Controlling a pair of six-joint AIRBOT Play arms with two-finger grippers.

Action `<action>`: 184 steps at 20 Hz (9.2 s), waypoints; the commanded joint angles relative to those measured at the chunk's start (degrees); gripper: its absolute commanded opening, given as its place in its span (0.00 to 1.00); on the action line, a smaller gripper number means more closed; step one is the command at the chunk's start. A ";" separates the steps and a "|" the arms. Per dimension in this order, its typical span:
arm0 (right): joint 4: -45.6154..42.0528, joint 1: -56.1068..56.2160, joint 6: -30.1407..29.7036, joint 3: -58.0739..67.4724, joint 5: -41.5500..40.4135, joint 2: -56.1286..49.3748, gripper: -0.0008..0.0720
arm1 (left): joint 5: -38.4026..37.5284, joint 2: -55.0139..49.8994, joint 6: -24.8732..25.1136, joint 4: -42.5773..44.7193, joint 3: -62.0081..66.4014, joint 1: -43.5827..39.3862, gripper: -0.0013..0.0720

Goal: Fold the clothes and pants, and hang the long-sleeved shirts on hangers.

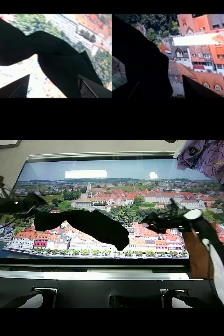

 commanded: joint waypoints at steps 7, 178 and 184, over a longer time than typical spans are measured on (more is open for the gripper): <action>7.82 11.85 -3.34 -0.13 -8.81 -13.44 0.73 | -7.17 0.31 0.83 9.62 -0.09 8.68 0.94; -53.27 14.32 32.96 65.02 12.68 7.93 0.05 | -9.73 24.13 8.28 -11.78 11.96 23.41 0.04; -48.28 14.29 36.63 63.95 6.34 -23.06 0.05 | -2.49 -3.39 8.33 -1.73 5.60 7.76 0.04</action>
